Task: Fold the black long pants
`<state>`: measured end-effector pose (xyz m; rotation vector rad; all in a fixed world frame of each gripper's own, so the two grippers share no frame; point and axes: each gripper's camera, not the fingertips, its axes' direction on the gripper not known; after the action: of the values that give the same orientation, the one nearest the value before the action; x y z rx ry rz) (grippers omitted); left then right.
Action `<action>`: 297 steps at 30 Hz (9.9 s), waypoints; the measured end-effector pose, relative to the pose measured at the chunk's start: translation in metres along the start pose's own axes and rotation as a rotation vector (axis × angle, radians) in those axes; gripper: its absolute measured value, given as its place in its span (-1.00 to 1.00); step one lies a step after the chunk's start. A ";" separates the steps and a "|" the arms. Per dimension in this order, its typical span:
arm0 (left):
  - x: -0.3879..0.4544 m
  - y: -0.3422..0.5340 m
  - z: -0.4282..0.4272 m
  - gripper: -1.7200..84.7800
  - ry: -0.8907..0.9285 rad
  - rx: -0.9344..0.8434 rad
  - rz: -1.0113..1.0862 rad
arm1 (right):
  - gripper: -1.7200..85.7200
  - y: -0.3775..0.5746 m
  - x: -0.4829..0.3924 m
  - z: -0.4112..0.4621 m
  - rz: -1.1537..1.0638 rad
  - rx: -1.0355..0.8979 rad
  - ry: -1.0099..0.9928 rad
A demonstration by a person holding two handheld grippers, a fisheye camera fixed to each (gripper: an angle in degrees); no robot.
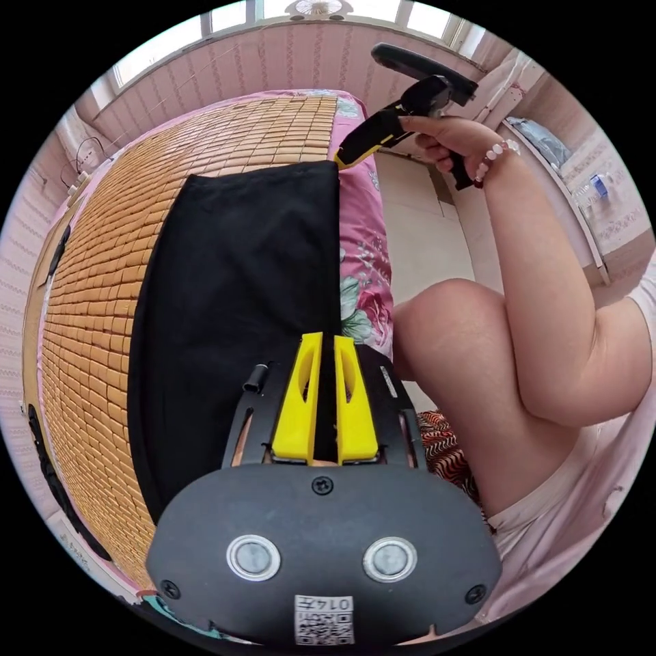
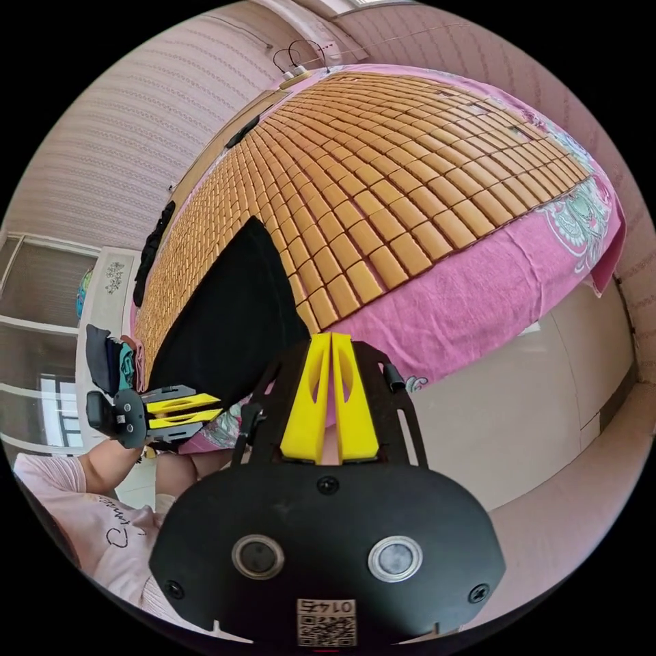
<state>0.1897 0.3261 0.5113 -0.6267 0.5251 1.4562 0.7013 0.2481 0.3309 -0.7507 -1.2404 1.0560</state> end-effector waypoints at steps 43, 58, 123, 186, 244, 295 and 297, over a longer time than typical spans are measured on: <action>-0.023 0.699 -0.258 -0.81 -0.349 0.272 -1.423 | -0.96 0.204 -0.662 0.526 -1.422 -0.461 0.293; 0.013 0.722 -0.301 -0.81 -0.401 0.294 -1.361 | -0.97 0.220 -0.668 0.607 -1.497 -0.509 0.293; 0.140 0.370 -0.056 -0.95 -0.402 0.151 -0.342 | -0.96 0.039 -0.410 0.371 -0.852 -0.147 -0.127; -0.180 0.330 -0.117 -0.73 0.070 0.387 -0.926 | -0.92 0.227 -0.266 0.266 -0.966 -0.286 -0.224; -0.160 0.352 -0.146 -0.84 0.046 0.255 -0.949 | -0.74 0.304 -0.322 0.441 -1.048 -0.348 0.092; -0.058 0.416 -0.224 -0.98 -0.008 0.614 -0.871 | -0.95 0.290 -0.299 0.383 -0.934 -0.184 -0.111; -0.054 0.430 -0.236 -0.98 -0.026 0.641 -0.879 | -0.95 0.285 -0.309 0.370 -0.941 -0.182 -0.191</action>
<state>-0.2307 0.1311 0.3429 -0.2516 0.5565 0.4196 0.2799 0.0322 0.0326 -0.1271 -1.6214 0.2398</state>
